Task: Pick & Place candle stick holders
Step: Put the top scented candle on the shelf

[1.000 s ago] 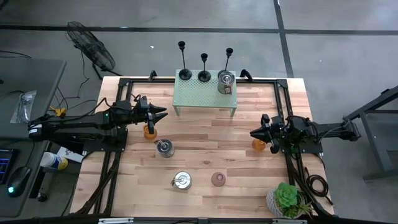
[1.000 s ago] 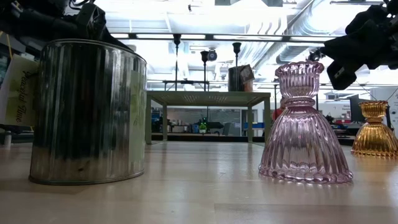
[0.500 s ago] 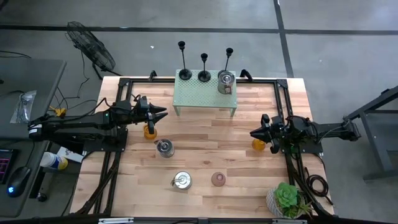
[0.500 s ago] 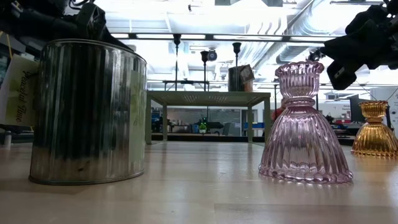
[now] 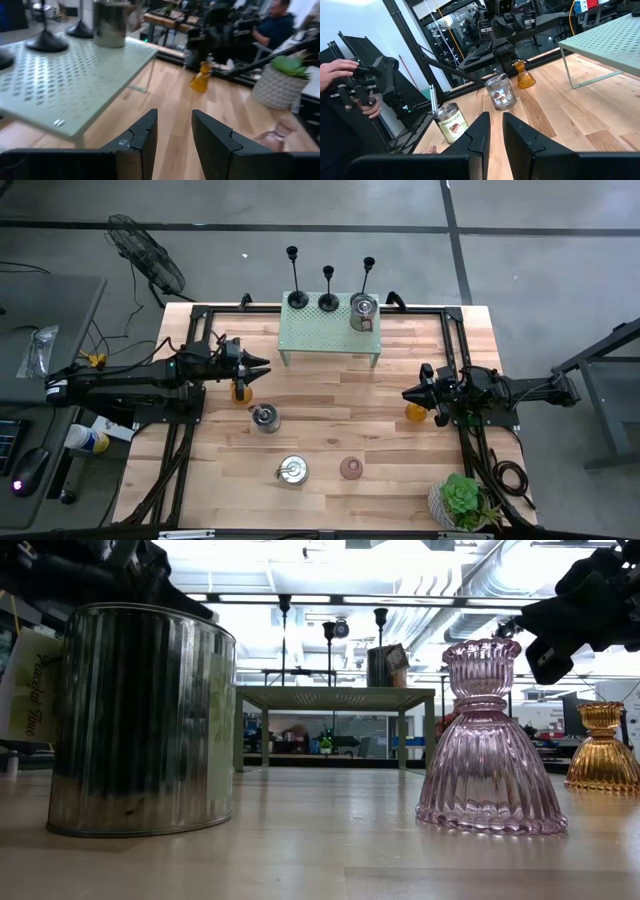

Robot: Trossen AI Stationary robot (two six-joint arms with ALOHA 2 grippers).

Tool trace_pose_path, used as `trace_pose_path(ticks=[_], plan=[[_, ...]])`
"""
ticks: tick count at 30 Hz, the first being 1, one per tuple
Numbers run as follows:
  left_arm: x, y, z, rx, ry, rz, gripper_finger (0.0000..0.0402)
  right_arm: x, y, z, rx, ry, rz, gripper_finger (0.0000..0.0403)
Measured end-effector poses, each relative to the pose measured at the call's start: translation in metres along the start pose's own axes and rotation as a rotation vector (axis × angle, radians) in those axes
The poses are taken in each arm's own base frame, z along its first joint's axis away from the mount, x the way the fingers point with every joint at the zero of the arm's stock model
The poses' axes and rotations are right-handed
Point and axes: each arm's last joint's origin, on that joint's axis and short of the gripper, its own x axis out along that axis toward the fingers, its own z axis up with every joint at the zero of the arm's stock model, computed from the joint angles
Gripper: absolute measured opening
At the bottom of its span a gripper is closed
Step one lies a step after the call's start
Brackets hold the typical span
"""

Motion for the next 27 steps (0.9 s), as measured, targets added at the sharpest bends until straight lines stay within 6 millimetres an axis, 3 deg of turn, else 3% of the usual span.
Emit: trace_pose_path(ticks=[8,19,23,27], plan=[[0.0,-0.001,0.0,0.005,0.009,-0.024,0.0123,0.0,0.0,0.0,0.0,0.0,0.0,0.0044],[-0.001,-0.004,-0.009,0.03,0.12,-0.194,0.025,0.0,0.0,0.0,0.0,0.0,0.0,0.0044],[-0.002,-0.005,-0.007,0.028,0.175,-0.193,0.0261,0.0,0.0,0.0,0.0,0.0,0.0,0.0044],[-0.006,-0.007,0.007,0.062,0.231,-0.146,0.0261,0.0,0.0,0.0,0.0,0.0,0.0,0.0044]])
